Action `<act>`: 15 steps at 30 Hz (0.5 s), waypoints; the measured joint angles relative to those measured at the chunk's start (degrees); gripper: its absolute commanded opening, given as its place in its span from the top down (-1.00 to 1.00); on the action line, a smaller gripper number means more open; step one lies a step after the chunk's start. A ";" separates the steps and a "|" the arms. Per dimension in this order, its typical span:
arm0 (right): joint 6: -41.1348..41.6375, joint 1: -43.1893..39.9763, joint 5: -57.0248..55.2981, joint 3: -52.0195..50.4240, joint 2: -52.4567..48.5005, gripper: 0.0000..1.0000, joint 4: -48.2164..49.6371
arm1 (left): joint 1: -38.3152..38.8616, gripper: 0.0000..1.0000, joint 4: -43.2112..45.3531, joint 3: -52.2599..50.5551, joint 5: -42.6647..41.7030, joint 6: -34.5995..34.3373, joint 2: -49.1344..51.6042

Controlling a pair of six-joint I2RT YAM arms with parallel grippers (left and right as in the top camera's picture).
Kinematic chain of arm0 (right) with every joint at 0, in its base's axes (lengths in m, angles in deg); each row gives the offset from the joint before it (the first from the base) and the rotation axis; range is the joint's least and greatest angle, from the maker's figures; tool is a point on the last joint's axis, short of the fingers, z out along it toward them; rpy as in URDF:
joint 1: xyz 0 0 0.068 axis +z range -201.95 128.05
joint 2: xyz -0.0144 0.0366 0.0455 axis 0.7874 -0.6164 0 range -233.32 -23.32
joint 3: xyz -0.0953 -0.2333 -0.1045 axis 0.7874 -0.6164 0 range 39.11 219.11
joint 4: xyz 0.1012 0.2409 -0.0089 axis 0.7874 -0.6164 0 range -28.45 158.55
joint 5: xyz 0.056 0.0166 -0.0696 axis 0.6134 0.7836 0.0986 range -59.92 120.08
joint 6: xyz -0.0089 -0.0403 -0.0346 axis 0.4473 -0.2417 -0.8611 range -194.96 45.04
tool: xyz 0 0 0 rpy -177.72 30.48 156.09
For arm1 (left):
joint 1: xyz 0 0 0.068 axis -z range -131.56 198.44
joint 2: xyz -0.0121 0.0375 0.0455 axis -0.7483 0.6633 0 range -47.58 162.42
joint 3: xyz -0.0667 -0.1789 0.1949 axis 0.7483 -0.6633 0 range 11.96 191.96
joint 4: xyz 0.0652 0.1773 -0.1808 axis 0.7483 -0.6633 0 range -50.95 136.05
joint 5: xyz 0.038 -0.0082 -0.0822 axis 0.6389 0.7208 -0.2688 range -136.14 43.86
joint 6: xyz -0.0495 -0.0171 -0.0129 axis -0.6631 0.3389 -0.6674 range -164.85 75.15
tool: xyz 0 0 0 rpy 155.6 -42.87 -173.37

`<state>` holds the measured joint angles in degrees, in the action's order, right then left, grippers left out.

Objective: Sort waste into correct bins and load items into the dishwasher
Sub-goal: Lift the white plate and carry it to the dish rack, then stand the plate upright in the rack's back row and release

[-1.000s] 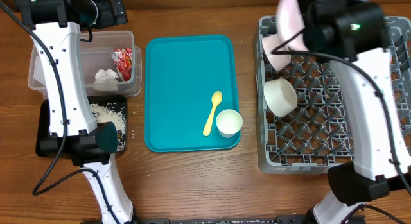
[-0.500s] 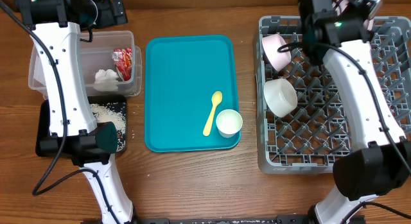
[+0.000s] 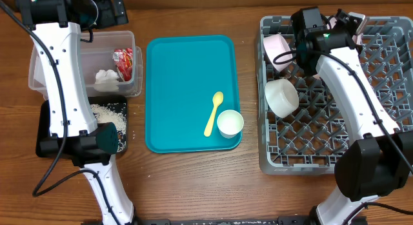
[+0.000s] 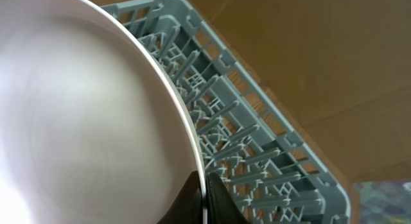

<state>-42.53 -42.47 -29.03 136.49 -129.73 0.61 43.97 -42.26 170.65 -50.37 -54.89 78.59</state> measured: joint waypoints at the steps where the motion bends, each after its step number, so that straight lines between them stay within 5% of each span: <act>1: -0.02 0.00 0.63 0.00 0.00 0.92 0.20 | 0.00 -1.00 0.00 0.00 0.00 0.00 0.00; 15: -0.68 0.00 3.34 0.00 0.00 0.92 1.73 | 0.00 -1.00 0.02 0.00 0.00 0.00 0.00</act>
<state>-43.21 -42.47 -25.69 136.49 -129.73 2.34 43.97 -42.24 170.65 -50.37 -54.89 78.59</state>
